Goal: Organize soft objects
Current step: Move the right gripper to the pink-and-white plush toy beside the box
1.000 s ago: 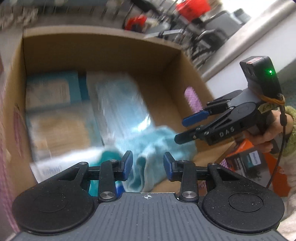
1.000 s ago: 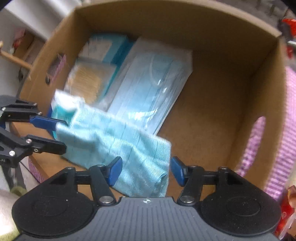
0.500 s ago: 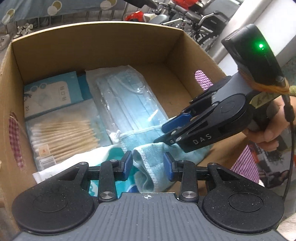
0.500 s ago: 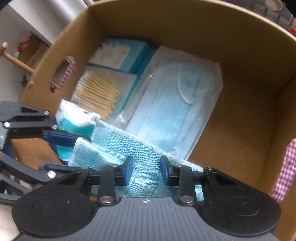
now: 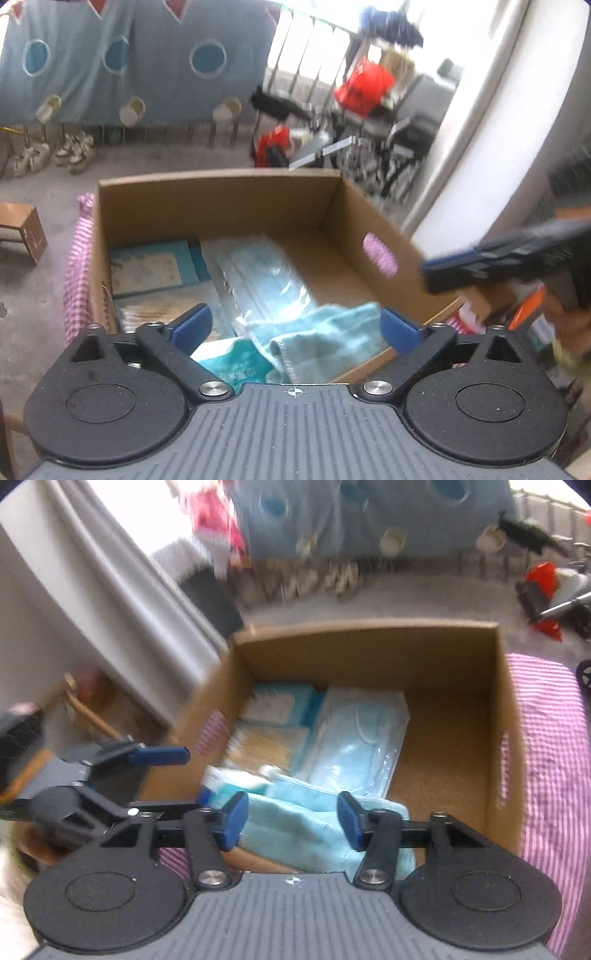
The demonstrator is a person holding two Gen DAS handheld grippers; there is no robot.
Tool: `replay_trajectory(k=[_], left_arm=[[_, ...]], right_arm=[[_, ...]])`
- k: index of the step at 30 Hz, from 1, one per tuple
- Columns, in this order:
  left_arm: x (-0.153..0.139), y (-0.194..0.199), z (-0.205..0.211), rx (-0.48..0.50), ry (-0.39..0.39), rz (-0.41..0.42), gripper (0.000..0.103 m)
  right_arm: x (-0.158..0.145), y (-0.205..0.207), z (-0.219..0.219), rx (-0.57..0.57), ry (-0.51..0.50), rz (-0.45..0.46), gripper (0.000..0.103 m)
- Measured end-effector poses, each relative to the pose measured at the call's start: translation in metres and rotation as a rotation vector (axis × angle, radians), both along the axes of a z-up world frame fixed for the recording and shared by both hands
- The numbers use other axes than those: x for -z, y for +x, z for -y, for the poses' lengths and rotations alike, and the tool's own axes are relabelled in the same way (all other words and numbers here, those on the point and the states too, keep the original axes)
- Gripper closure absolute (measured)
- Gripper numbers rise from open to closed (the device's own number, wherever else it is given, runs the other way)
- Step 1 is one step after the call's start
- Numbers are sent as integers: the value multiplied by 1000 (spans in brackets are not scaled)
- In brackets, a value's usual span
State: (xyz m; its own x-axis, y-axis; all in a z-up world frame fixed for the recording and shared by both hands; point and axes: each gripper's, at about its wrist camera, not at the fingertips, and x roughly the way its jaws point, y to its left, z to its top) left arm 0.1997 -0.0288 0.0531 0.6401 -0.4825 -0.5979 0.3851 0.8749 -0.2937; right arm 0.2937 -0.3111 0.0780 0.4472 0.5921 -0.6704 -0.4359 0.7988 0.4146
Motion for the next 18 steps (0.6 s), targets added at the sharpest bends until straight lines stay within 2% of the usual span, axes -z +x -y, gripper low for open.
replay_trajectory(k=[3,5,8,11,15,18], left_arm=[[-7,-18,-3,-5,-53,17,1],[-6,-33,0,20,-94,10,1],[7,-54,14,91,-126,-26,1],[27,-72,40,184,-138,-81,1],[54,-87,82,278,-85,-120,2],[67,-95,113,338,7,-124,7]], right_arm=[[-15,-47,35,71,117,71,33],[-15,-75,59,128,179,109,23],[3,-117,88,236,263,132,16],[37,-145,107,333,312,95,11],[92,-163,120,455,339,-13,11],[114,-170,124,487,349,-39,11]])
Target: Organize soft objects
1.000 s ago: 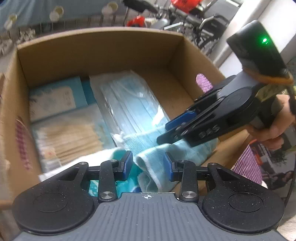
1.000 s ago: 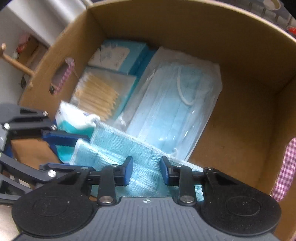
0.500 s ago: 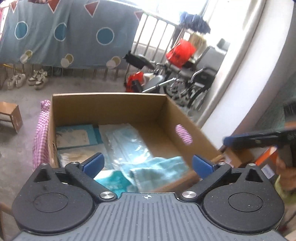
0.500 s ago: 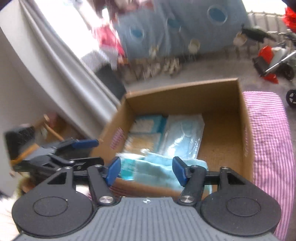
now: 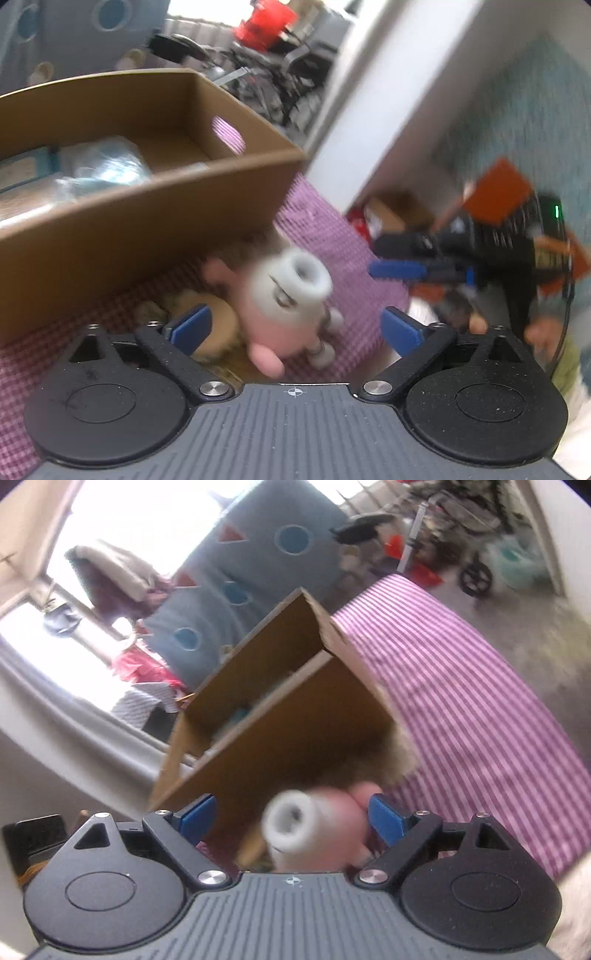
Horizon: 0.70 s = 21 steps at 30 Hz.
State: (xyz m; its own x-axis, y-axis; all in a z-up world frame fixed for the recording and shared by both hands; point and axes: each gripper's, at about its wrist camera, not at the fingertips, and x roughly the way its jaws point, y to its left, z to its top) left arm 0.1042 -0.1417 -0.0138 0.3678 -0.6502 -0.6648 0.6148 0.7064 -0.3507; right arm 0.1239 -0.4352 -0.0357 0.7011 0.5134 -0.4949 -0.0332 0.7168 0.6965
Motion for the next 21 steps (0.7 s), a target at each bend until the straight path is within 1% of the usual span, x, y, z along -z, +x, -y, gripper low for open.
replay_trajectory(k=[2,3,6,7,8,9,10,11,13,14,16,18,20,21], left_arm=[[7,-8,17,23,65,41,9],[9,-11,24,26,96,74,9],[15,-19,39,12,178,168,15],[16,-20,40,11,187,185,16],[18,-19,42,7,195,197,16],[19,-17,44,-2,201,203,17],[20,-15,46,-7,203,207,20],[21,-13,47,-9,203,208,24],[21,-9,50,-12,207,216,27],[22,-9,53,-10,209,223,28],[22,-6,56,-4,215,235,31],[23,-4,60,8,219,243,35],[24,-8,61,17,221,254,40],[25,-7,62,20,220,257,41]], right_arm=[[9,1,6,19,28,-11,11],[13,2,8,29,40,-16,11],[19,3,13,40,80,6,13],[19,4,14,31,91,12,15],[19,4,14,27,98,17,21],[20,5,13,22,100,20,24],[22,7,11,12,101,20,28],[22,9,8,9,99,19,38],[25,13,2,-4,93,24,41],[25,14,-1,-4,84,31,45],[23,14,-7,-23,58,48,50],[20,14,-13,-34,17,59,53],[17,15,-21,-50,-38,65,61],[17,16,-25,-58,-67,60,63]])
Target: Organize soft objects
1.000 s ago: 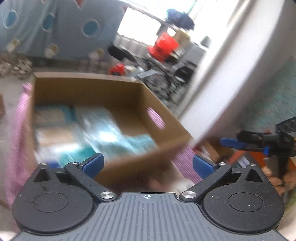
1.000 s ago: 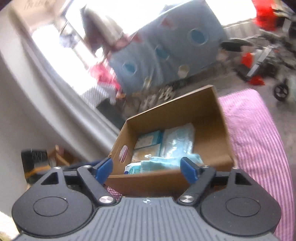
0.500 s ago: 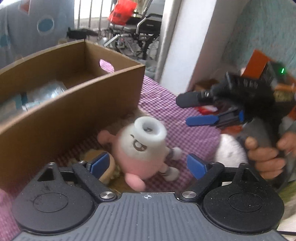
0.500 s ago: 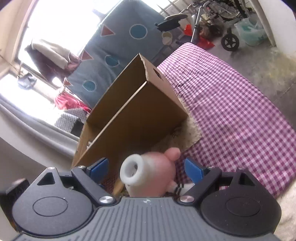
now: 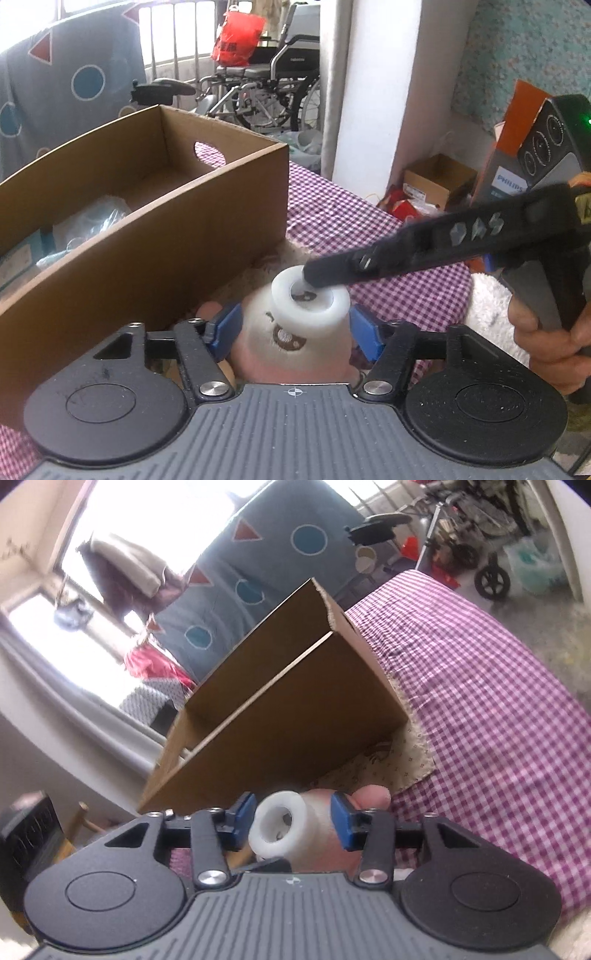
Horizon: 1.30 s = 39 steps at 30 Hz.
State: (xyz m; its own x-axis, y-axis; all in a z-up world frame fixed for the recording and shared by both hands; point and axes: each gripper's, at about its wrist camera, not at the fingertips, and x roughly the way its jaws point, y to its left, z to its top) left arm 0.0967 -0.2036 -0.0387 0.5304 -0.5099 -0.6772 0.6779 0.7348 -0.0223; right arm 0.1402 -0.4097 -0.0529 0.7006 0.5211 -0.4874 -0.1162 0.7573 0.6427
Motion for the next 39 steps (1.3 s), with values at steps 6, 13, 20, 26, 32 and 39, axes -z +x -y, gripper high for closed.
replay_trajectory(k=[6,13,20,26,32,39], left_arm=[[3,-5,2,20,-14,28,53],[-2,-8,-6,17,-37,39,54],[-16,-20,-28,-25,-56,85,54],[-27,-27,-75,-157,-83,96,54],[-17,-17,-123,-319,-90,33,54],[29,11,-158,-411,-124,-136,54]], right_arm=[[-2,1,-15,-11,-107,11,80],[-10,0,-22,-7,-144,22,83],[-27,-1,-40,-48,-153,49,83],[-43,16,-85,-183,-165,91,83],[-41,51,-149,-371,-223,74,83],[-2,86,-215,-510,-390,-29,83]])
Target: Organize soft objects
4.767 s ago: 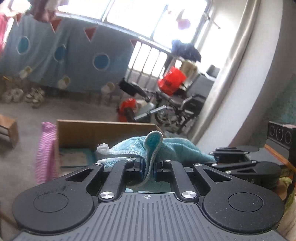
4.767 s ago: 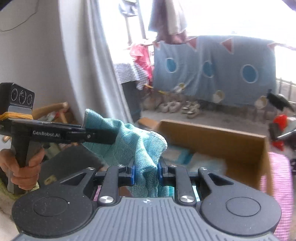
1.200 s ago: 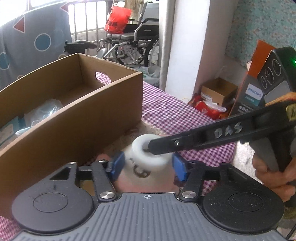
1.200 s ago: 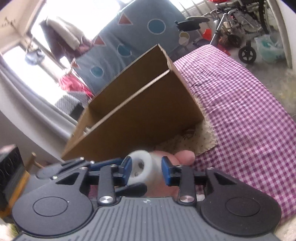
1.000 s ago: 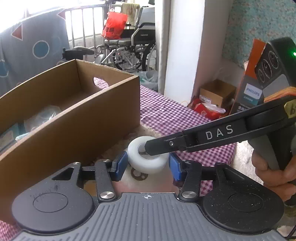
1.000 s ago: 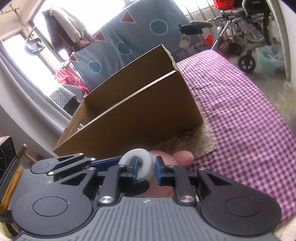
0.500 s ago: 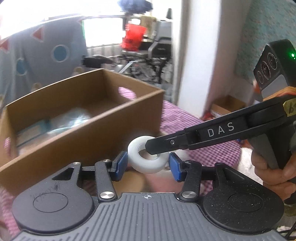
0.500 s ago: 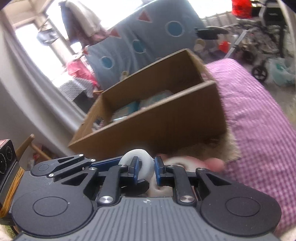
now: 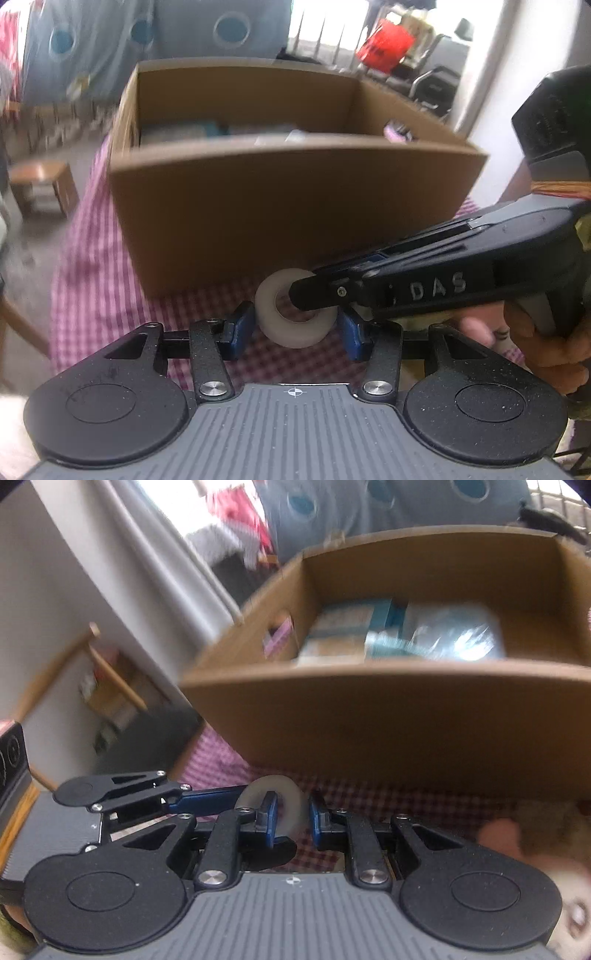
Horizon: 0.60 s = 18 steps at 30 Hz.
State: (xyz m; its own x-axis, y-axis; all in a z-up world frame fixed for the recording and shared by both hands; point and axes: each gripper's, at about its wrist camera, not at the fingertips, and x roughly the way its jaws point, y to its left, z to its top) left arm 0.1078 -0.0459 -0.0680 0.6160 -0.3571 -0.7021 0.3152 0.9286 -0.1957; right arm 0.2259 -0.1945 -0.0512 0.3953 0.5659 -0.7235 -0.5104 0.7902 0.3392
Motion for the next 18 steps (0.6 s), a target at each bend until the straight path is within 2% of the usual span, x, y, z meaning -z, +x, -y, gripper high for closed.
replay_trajectory(k=[3,6,10,12,13,14,16,18], left_arm=[[13,7,0,-14,17,-35,52],[11,8,-1,-31,12,-45,35],[-10,2,-7,-61,-18,-3,15],[-23,-5,-6,-53,-53,26,11],[-27,-6,-1,-35,-71,33,9],[-32,-8,5,-3,-92,38,8],[-38,-12,24,73,-116,37,8],[-42,-15,47,159,-119,36,8]], right_arm=[[13,2,-11,-11,-71,-21,82],[12,-2,-7,10,-79,-22,81],[-18,-7,38,100,84,-3,79],[-37,-19,76,184,176,37,66],[-44,-25,95,234,207,65,47],[-51,-34,118,295,234,101,34],[-56,-50,153,381,248,145,32],[-50,-60,183,454,256,130,32]])
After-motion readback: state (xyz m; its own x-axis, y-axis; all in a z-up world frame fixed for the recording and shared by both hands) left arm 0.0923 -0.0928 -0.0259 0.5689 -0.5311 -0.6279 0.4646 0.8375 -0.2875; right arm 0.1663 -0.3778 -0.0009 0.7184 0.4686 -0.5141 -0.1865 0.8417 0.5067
